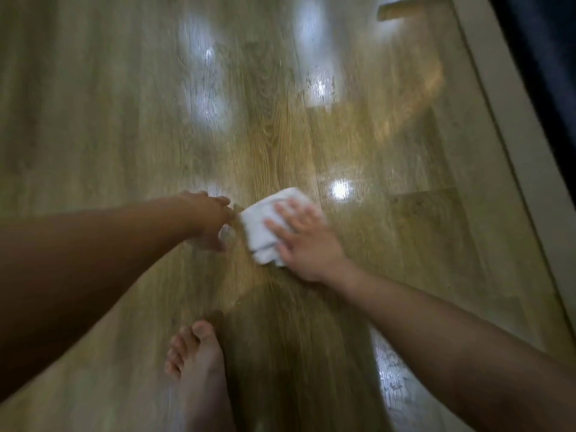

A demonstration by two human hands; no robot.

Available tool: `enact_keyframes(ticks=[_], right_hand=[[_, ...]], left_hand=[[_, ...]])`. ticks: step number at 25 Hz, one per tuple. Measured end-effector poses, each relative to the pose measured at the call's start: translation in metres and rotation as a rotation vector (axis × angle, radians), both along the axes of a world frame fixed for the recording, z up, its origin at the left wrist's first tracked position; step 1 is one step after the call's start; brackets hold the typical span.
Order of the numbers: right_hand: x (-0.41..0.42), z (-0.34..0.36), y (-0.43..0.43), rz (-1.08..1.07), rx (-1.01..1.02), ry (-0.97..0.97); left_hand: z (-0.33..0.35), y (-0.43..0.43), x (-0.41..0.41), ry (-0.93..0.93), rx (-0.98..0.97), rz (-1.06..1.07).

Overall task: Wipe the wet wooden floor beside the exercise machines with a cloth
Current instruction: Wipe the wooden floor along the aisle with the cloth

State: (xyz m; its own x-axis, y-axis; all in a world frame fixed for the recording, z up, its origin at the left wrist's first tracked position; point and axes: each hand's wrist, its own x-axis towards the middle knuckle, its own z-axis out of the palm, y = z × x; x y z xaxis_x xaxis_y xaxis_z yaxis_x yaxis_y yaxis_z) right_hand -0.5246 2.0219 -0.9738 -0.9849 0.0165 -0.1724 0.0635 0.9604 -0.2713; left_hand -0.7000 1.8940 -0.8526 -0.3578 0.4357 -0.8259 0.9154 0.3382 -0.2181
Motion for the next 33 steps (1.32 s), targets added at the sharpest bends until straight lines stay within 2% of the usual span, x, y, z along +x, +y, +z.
enact_keyframes(ticks=[3,5,8,10,13,16,18,21,23,25,29,31,33], right_hand=[[0.057,-0.013,0.139,-0.47,0.119,0.046],[0.087,-0.003,0.215,-0.737,0.118,-0.05],[0.088,0.009,0.244,-1.107,-0.01,-0.106],[0.072,0.005,0.235,-1.194,-0.009,-0.119],[0.07,-0.005,0.232,-1.168,0.038,-0.107],[0.082,-0.014,0.244,-1.095,0.135,-0.155],[0.088,-0.022,0.249,-1.063,0.224,-0.18],[0.089,-0.023,0.274,-1.005,0.226,-0.364],[0.064,-0.015,0.269,-0.971,0.207,-0.411],[0.011,-0.007,0.223,-0.94,0.133,-0.337],[-0.123,0.0,0.078,-0.658,0.049,-0.095],[-0.174,0.003,0.02,-0.498,-0.084,-0.117],[-0.187,0.008,0.009,-0.272,-0.129,-0.084]], left_hand=[[0.023,0.023,-0.01,-0.034,0.118,-0.142],[0.025,0.018,-0.013,-0.063,0.193,-0.085],[0.001,-0.002,-0.018,-0.07,0.259,0.128],[-0.021,-0.009,-0.022,-0.11,0.279,0.247],[-0.047,-0.002,-0.048,-0.139,0.508,0.386],[-0.075,0.017,-0.08,-0.011,0.737,0.425],[-0.095,0.024,-0.081,-0.014,0.82,0.49],[-0.122,0.023,-0.07,0.065,0.91,0.457],[-0.129,0.021,-0.07,0.085,0.927,0.439],[-0.127,0.022,-0.073,0.113,0.935,0.42],[-0.124,0.025,-0.074,0.072,0.935,0.44],[-0.125,0.025,-0.079,0.06,0.984,0.45],[-0.125,0.024,-0.077,0.074,1.003,0.477]])
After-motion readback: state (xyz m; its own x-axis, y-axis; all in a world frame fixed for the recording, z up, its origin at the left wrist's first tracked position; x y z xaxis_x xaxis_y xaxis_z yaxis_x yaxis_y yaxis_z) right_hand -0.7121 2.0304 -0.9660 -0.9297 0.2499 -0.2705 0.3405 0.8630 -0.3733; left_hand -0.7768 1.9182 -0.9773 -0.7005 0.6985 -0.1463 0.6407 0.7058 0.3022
